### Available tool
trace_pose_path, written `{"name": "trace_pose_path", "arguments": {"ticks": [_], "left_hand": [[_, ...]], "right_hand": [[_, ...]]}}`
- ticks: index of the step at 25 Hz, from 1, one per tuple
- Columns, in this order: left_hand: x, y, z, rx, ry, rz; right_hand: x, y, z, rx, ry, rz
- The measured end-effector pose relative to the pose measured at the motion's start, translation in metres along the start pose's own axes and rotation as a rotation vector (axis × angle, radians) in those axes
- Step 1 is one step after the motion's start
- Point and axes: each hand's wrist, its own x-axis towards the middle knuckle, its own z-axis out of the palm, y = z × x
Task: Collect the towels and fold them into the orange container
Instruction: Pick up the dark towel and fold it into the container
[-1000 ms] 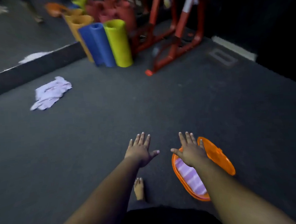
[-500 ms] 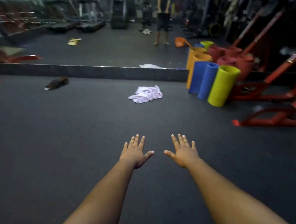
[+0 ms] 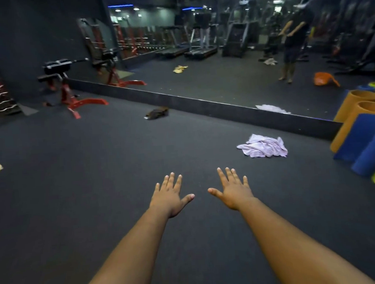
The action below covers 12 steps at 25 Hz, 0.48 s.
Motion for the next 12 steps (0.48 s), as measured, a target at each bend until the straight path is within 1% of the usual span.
{"name": "trace_pose_path", "arguments": {"ticks": [3,6,12], "left_hand": [[0.037,-0.033,-0.017,-0.007,0.005,-0.048],[0.092,-0.059,-0.037,0.005,0.022,-0.094],[0.209,-0.090,-0.080,-0.021,0.036,-0.170]], "right_hand": [[0.061,-0.030,-0.009,-0.017,0.001,-0.071],[0.136,-0.052,-0.020,-0.032,-0.001,-0.130],[0.281,-0.077,-0.059,-0.063,0.004,-0.232]]}}
